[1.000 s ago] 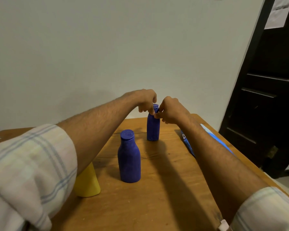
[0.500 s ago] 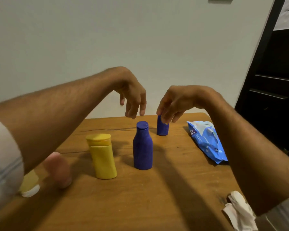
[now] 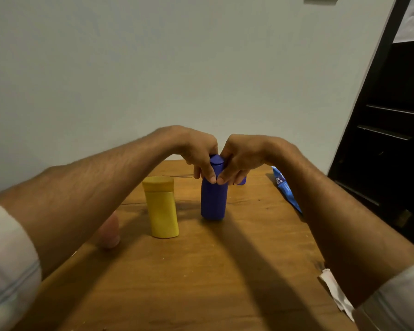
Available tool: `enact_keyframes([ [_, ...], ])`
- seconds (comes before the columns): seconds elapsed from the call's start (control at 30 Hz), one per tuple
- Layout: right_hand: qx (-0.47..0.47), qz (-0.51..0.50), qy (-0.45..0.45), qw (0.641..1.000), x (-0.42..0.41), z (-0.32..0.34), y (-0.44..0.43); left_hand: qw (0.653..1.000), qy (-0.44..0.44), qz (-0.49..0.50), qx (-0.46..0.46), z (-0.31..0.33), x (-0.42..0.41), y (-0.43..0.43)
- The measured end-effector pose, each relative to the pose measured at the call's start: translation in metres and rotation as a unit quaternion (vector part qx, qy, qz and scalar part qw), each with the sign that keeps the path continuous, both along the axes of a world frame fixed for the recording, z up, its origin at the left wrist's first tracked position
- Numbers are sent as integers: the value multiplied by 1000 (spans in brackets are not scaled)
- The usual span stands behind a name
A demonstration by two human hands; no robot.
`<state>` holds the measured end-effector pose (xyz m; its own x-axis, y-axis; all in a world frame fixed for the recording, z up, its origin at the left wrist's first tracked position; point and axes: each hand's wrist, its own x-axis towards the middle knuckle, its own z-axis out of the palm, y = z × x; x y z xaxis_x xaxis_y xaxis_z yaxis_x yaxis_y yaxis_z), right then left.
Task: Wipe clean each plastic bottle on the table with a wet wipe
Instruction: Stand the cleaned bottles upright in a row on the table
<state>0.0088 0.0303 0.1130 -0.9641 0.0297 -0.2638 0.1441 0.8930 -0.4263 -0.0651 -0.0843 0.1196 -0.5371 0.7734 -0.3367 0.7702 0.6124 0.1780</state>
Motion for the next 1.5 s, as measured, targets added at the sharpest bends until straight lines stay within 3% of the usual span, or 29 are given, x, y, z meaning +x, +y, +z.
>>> enact_keyframes([
  [0.2,11,-26,134,991,-41,0,15,986,49,52,152,3,-38,0],
  [0.4,41,-42,183,981,-78,-20,16,973,56,92,204,-19,-72,5],
  [0.97,47,-63,174,982,-110,-41,18,977,37,117,174,-31,-97,13],
  [1.3,77,-88,140,983,-106,-40,11,976,87,133,148,-24,-88,4],
  [1.43,117,-126,171,970,-95,-28,11,977,103,133,130,-9,-84,-16],
  [1.5,80,-138,188,969,-90,-17,12,983,81,126,107,3,-81,-31],
])
